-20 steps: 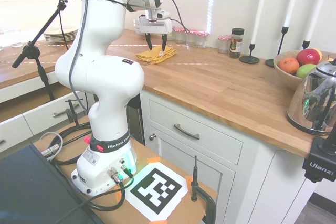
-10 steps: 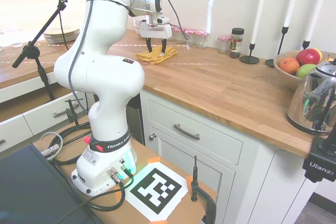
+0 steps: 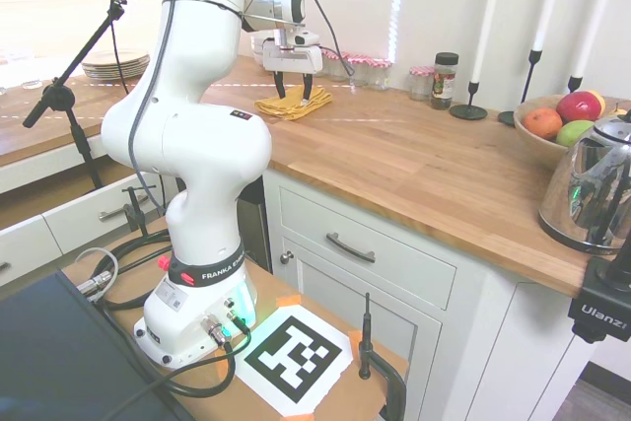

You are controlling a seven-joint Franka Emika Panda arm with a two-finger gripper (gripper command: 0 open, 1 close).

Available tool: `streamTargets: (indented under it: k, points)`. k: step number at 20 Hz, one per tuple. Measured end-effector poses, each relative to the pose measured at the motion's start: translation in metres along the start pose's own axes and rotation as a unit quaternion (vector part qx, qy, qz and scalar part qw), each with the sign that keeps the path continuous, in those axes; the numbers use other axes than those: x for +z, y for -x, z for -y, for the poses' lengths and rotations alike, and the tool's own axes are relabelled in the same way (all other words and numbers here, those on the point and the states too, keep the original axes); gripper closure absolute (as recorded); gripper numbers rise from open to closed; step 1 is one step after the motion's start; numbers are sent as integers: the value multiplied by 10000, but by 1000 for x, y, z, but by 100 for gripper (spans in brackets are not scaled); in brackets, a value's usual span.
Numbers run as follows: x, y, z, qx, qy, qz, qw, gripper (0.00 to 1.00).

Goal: Wipe the counter

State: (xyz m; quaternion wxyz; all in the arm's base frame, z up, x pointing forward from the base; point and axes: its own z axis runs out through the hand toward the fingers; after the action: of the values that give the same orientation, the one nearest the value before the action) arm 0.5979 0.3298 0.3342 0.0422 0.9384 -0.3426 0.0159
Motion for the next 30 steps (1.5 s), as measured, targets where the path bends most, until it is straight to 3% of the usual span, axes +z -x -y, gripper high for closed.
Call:
streamTargets:
  k: [30]
  points:
    - [2,0,-1,26,-125,-14,9999,100]
